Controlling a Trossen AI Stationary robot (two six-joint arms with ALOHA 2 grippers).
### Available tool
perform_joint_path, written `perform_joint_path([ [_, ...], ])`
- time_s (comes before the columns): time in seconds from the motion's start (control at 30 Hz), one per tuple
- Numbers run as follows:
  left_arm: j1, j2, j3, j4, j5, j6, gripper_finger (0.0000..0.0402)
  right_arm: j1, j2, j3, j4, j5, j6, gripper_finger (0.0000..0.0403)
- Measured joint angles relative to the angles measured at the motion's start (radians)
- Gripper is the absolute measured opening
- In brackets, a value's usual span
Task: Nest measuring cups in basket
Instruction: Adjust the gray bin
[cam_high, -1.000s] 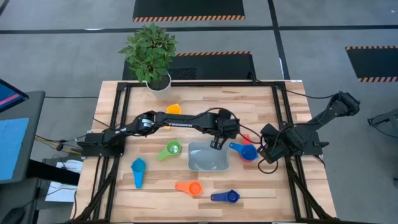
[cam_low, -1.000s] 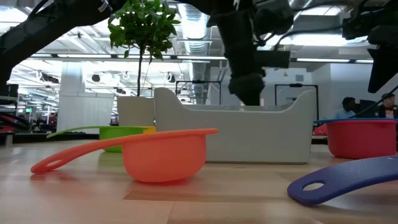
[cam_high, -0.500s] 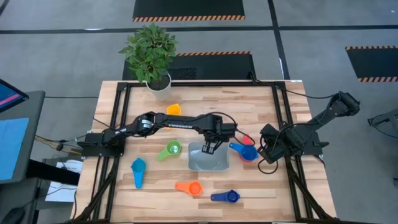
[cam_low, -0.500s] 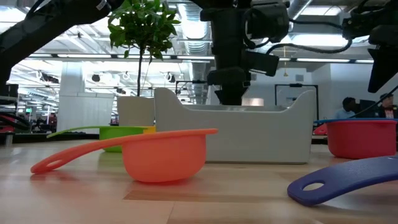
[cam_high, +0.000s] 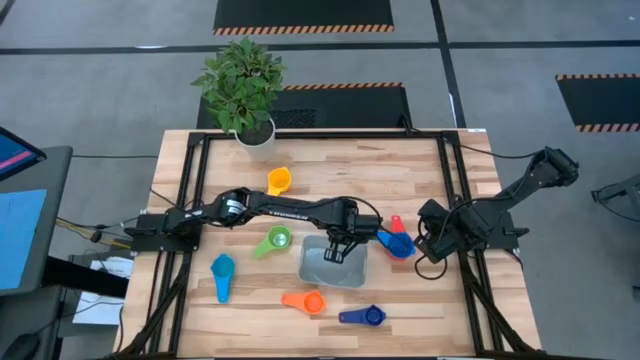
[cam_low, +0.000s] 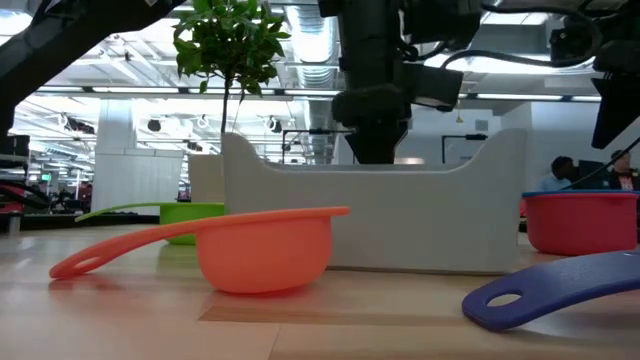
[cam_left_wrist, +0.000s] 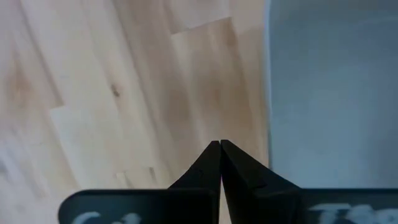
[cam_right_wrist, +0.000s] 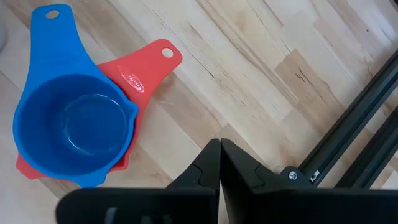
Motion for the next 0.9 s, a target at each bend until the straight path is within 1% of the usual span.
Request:
perform_joint_path([
  [0.1, -0.013, 0.000, 0.000, -0.002, 0.023, -0.014, 0.0000, 0.000, 0.000, 0.000, 0.001, 0.000, -0.013, 0.0022],
  [0.2, -0.024, 0.000, 0.000, -0.014, 0.005, -0.023, 0.0000, 0.000, 0.000, 0.000, 0.001, 0.000, -0.016, 0.0016],
  [0.37, -0.025, 0.000, 0.000, -0.125, -0.146, -0.037, 0.0000, 0.000, 0.000, 0.000, 0.008, 0.000, -0.017, 0.0024],
  [0.4, -0.020, 0.000, 0.000, -0.150, -0.166, -0.048, 0.0000, 0.000, 0.000, 0.000, 0.011, 0.000, -0.017, 0.0027],
  [0.47, -0.014, 0.000, 0.000, -0.178, -0.175, -0.064, 0.0000, 0.000, 0.000, 0.000, 0.012, 0.000, -0.016, 0.0032],
  [0.53, -0.009, 0.000, 0.000, -0.194, -0.162, -0.074, 0.0000, 0.000, 0.000, 0.000, 0.012, 0.000, -0.017, 0.0034],
  [0.67, -0.011, -0.001, 0.000, -0.246, -0.079, -0.076, 0.0000, 0.000, 0.000, 0.000, 0.012, 0.000, -0.022, 0.0029],
  [0.73, -0.013, -0.001, 0.000, -0.266, -0.056, -0.076, 0.0000, 0.000, 0.000, 0.000, 0.012, 0.000, -0.023, 0.0024],
  [0.83, -0.015, -0.001, 0.000, -0.269, -0.038, -0.085, 0.0000, 0.000, 0.000, 0.000, 0.011, 0.000, -0.026, 0.0018],
  [0.9, -0.015, -0.001, 0.000, -0.269, -0.008, -0.096, 0.0000, 0.000, 0.000, 0.000, 0.011, 0.000, -0.027, 0.0017],
])
